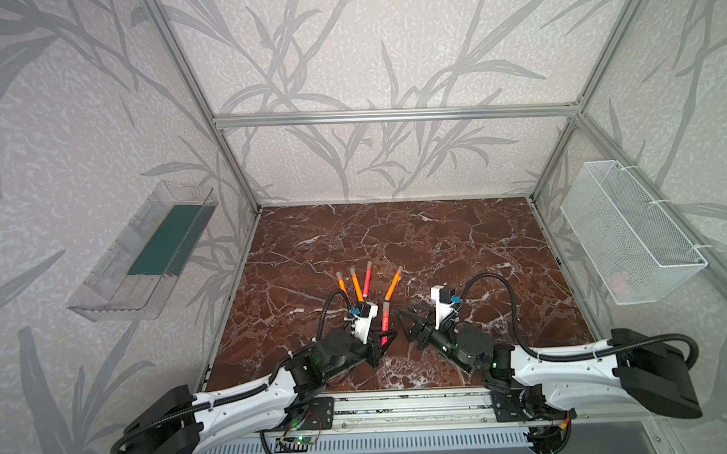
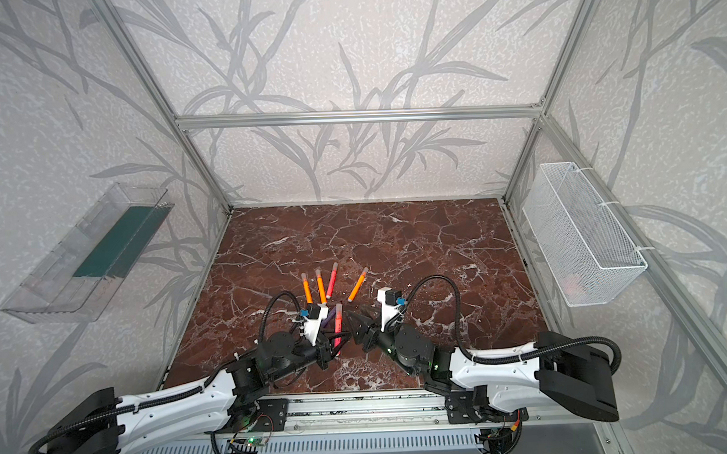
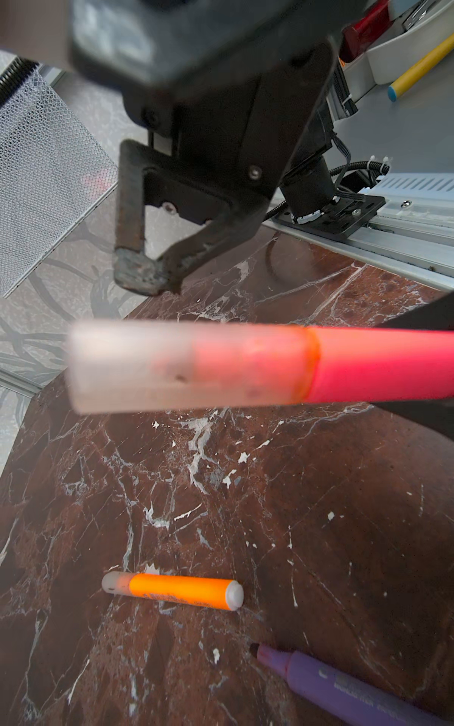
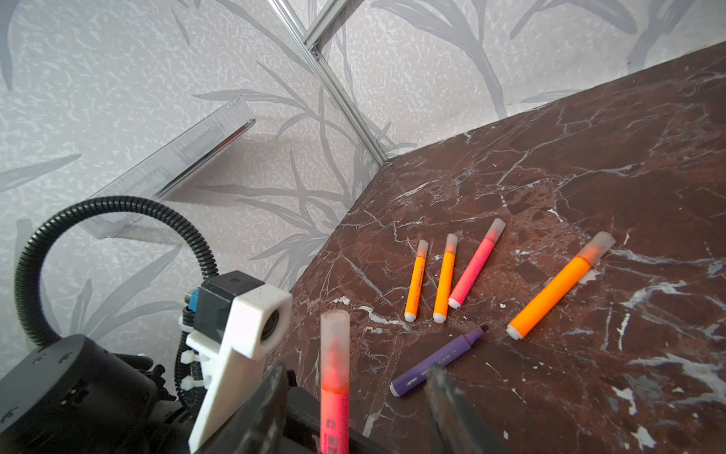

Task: Insert the pens into the pen caps
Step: 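Push the cap down onto the pink marker with the right gripper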

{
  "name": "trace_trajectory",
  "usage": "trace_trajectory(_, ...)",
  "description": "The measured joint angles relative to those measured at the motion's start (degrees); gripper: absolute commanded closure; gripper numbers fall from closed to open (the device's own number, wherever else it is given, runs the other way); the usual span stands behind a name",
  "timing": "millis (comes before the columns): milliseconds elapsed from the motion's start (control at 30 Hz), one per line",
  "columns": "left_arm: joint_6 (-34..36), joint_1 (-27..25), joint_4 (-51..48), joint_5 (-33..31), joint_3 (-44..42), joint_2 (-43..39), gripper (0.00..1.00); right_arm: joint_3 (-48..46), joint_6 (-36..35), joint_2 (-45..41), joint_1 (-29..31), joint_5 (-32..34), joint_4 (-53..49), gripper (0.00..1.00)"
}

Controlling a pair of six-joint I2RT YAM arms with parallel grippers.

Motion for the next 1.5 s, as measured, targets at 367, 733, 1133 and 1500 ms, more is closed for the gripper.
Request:
trace_trajectory(367, 1.01, 0.02, -0.22, 0.92, 0.31, 0.07, 1.00, 8.79, 0.61, 6.21, -2.78, -3.91, -8.41, 0.42)
trace_trajectory(733, 1.46, 0.00, -0.76, 1.57, 1.16, 0.61, 1.00, 12.31, 1.05, 11.63, -3.48, -6.86, -9.38, 0.59)
trace_trajectory(1133, 1.53, 0.02, -0.76, 1.55, 1.18, 2.25, 1.00, 12.52, 0.98, 11.34, -3.69, -7.80, -9.73, 0.66)
trace_trajectory(1500, 2.99, 0.00, -1.40, 0.22, 2.01, 2.97, 1.00, 12.72, 2.34, 10.78, -4.00, -8.04, -11.85, 0.99)
